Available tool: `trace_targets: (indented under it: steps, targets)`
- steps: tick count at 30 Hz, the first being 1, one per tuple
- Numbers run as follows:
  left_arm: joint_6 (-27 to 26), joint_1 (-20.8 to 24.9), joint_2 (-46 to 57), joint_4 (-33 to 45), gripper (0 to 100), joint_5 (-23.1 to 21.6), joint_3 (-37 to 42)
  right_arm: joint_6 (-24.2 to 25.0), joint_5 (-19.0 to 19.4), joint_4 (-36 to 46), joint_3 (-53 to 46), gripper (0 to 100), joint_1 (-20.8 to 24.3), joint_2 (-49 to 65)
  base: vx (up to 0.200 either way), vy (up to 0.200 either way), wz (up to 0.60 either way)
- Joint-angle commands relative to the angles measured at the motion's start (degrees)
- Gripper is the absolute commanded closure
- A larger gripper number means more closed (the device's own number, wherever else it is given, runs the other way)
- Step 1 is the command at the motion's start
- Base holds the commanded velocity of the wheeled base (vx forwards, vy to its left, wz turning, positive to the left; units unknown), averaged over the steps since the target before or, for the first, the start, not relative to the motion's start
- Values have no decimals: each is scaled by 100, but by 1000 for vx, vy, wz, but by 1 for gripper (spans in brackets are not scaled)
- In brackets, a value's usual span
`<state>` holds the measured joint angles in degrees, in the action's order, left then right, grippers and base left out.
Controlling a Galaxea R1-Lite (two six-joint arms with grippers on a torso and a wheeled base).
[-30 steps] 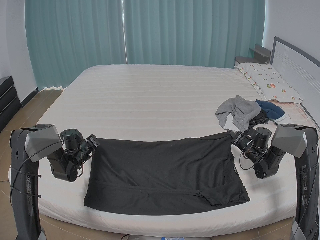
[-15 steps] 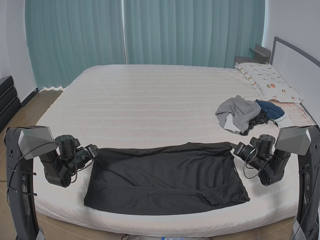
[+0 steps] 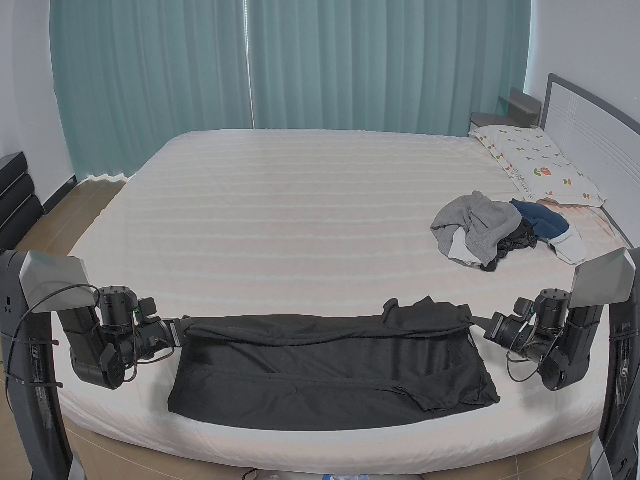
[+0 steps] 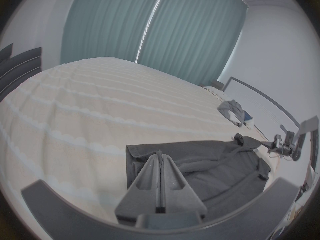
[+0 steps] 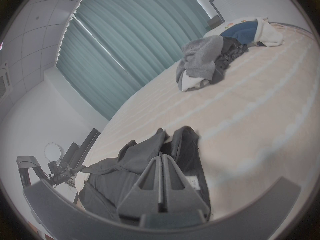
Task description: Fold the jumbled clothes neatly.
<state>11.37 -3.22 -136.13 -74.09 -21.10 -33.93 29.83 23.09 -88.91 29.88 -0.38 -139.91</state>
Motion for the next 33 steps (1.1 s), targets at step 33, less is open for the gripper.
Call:
trace_targets:
  steps: [33]
  targets:
    - [-1946,-399,-89,299,100,-386,800,-1260,706,-83,-1292,100,-419,-186,0,0,0]
